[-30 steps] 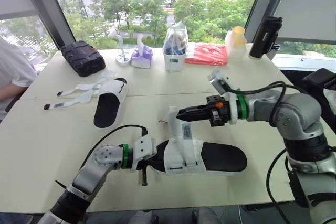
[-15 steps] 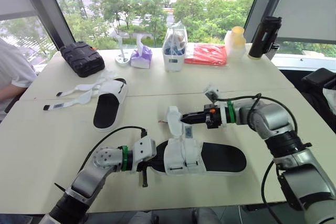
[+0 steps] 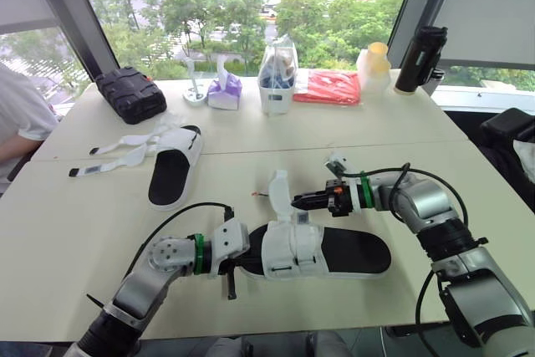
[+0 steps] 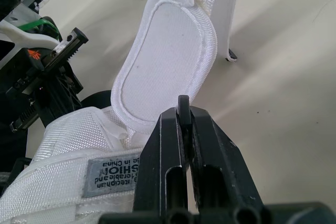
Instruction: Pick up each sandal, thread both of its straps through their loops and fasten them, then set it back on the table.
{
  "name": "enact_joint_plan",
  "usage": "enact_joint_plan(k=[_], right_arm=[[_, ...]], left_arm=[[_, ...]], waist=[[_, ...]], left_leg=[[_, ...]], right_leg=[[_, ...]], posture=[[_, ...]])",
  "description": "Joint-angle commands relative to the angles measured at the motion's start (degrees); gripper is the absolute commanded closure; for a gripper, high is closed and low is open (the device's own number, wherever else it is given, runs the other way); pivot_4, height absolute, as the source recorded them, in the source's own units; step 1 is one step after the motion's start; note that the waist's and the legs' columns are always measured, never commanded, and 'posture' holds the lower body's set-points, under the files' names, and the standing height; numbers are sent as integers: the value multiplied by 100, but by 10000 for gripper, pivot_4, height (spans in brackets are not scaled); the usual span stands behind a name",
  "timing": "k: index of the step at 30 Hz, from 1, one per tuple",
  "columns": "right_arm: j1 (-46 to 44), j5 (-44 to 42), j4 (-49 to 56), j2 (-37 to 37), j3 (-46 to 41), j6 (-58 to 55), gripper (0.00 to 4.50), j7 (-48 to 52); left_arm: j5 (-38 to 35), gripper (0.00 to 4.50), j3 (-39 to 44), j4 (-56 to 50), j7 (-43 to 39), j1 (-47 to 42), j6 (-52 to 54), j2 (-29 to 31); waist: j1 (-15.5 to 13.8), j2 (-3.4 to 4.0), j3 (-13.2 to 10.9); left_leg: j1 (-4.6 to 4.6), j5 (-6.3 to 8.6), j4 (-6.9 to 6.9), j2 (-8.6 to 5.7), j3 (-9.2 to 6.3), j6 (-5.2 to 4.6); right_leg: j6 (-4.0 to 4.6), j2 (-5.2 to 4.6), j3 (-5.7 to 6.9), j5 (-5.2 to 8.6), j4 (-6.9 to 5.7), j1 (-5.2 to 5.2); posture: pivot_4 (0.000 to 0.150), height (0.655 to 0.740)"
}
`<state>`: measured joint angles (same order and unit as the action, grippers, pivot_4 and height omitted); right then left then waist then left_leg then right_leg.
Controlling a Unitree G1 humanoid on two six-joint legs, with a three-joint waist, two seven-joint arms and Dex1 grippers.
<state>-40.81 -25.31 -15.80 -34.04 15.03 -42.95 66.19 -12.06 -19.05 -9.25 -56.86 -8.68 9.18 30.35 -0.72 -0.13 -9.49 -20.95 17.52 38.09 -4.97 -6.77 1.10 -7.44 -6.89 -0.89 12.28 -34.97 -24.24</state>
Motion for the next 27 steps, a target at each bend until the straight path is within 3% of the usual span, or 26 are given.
enact_joint_plan(k=[1, 8, 11, 14, 21, 27], right_arm=[[155, 280, 0, -111, -113, 55, 44418, -206], [321, 593, 35, -178, 98, 189, 44418, -199], [381, 670, 63, -183, 103, 242, 34186, -193], [366, 766, 77, -130, -1, 331, 19053, -317], [-43, 1066, -452, 273, -444, 910, 19053, -1095], [-548, 812, -507, 263, -804, 392, 19053, -1031]], left_arm=[[361, 45000, -549, 344, -116, 382, 355, 105], [375, 45000, -558, 324, -106, 368, 356, 107], [373, 45000, -548, 327, -94, 380, 352, 110], [369, 45000, -542, 335, -89, 383, 351, 109], [375, 45000, -554, 352, -94, 380, 331, 105], [385, 45000, -552, 396, -102, 340, 310, 97]], waist=[[-1, -1, 3], [-2, -1, 5], [-7, -2, 5], [0, 2, 8], [4, 3, 9], [1, 3, 8]], left_leg=[[0, 0, 0, 0, 0, 0], [0, 0, 0, 0, 0, 0], [1, 0, 0, -1, 0, -1], [1, 1, -2, -1, 0, -2], [6, 1, -9, -1, 4, -1], [6, 1, -11, -2, 2, -2]], right_leg=[[0, 0, 0, 0, 0, 1], [0, 0, 0, 0, 0, 1], [-1, 0, 0, 1, 0, 2], [-1, 0, 0, 1, 0, 1], [-1, 0, -3, 1, 1, 1], [-1, 0, -2, 1, 1, 1]], posture=[[1500, 7400], [1500, 7400], [1500, 7400], [1500, 7400], [1500, 7400], [1500, 7400]])
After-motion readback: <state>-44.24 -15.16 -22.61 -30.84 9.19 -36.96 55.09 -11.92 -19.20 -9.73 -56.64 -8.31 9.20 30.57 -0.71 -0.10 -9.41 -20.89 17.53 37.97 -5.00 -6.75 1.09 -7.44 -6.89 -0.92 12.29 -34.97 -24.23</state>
